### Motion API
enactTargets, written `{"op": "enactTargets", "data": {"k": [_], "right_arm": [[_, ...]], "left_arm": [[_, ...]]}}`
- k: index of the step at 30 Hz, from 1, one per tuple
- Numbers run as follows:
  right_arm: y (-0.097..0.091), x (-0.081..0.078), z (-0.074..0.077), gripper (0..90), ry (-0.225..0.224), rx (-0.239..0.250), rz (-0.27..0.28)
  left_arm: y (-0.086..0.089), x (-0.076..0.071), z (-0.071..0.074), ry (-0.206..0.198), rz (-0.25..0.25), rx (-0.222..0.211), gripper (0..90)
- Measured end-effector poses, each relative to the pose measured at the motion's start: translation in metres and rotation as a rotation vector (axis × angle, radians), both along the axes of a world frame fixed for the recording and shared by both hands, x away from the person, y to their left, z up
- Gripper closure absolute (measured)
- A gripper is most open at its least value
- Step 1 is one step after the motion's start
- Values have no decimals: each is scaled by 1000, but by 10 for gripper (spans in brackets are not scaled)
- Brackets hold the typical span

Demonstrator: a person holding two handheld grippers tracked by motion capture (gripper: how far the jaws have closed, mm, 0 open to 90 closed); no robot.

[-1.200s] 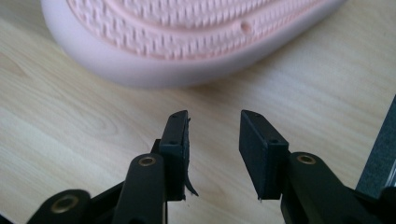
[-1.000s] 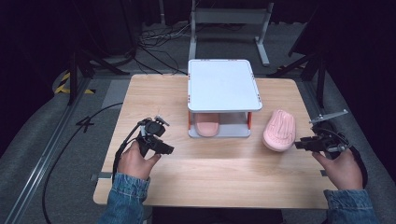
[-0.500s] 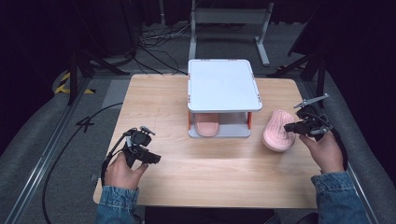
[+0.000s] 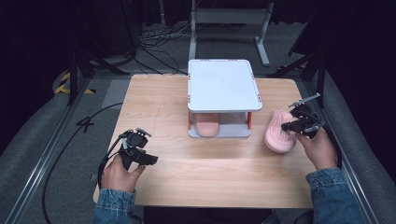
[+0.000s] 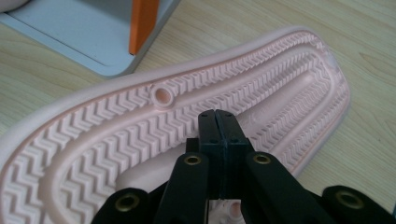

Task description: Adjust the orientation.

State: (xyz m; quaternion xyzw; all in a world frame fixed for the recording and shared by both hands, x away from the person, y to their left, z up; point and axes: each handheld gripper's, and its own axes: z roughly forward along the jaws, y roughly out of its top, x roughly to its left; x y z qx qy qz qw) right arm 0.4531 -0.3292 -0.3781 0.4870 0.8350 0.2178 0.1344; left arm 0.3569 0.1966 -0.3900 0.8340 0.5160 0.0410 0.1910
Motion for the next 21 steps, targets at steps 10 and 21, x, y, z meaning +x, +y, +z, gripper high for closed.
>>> {"op": "enactTargets", "data": {"k": [10, 21], "right_arm": [[-31, -17, -5, 897, 7, -3, -73], [-64, -31, -29, 897, 113, -1, -169]], "left_arm": [[-9, 15, 4, -6, -29, -10, 442], [-24, 35, 7, -10, -70, -24, 441]]}}
